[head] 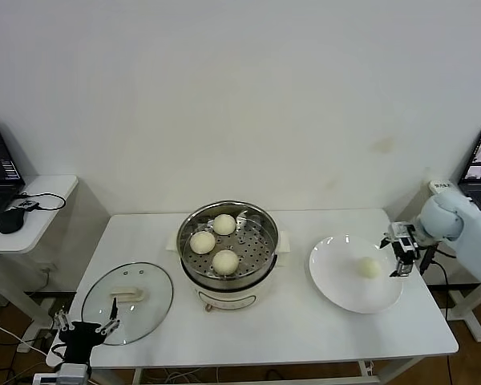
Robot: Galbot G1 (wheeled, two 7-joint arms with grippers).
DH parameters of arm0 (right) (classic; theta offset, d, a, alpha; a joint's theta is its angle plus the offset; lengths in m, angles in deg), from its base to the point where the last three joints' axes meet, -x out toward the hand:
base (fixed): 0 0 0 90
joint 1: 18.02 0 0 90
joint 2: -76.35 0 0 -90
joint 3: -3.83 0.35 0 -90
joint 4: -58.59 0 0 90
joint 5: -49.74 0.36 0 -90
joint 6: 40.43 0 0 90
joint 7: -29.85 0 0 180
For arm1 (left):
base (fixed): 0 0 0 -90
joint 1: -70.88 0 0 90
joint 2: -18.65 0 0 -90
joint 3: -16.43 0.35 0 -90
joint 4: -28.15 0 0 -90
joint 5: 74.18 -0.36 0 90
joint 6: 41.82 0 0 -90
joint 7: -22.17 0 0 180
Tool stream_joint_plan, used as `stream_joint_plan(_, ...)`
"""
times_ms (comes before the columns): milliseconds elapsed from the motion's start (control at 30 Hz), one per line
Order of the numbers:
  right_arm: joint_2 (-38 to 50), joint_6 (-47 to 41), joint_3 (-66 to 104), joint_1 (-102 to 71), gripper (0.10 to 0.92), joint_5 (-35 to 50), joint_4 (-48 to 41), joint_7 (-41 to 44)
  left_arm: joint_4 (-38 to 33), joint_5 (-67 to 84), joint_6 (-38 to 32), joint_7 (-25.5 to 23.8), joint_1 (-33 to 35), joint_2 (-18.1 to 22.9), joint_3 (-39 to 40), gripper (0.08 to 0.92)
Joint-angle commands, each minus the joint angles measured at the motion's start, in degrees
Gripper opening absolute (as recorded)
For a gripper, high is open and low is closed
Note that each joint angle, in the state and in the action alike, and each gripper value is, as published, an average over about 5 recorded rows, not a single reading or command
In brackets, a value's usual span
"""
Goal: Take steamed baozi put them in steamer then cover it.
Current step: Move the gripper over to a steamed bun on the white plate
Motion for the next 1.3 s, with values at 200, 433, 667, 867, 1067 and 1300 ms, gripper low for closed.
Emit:
stream_joint_plan(200,-12.1,2.5,5.9,-5.1,0.823,-6.4,-15.9,-2.2,0.4,0.2,-0.1,0.1,0.4,0.3,-0.5,0.823)
stream_joint_plan(433,-14.5,2.4,6.1,-4.9,0.823,-8.2,-18.9,-2.4,0.8,0.3,-0.2,0.3,0.3,0.4,-0.6,0.823)
stream_joint_plan(667,-15.2,1.9,6.0,-4.9,0.818,-9.3,-20.0,-2.4,1.1,0.5,-0.2,0.3,0.2,0.1,-0.8,0.823)
stream_joint_plan(867,-15.5,1.6,6.6,-4.8,0.758,-9.3,-20.4,-2.7,1.3,0.5,-0.2,0.4,0.0,0.3,-0.6,0.823)
stream_joint_plan(1067,-15.4,1.4,6.8,-4.5,0.692,-9.3,-19.9,-2.4,1.1,0.5,-0.3,0.5,0.0,0.3,-0.5,0.823)
stream_joint_plan(1300,-13.1,-0.3,4.6,-2.7,0.637,-6.4,-16.1,-0.6,0.9,0.6,-0.3,0.6,0.3,0.2,-0.8,0.823)
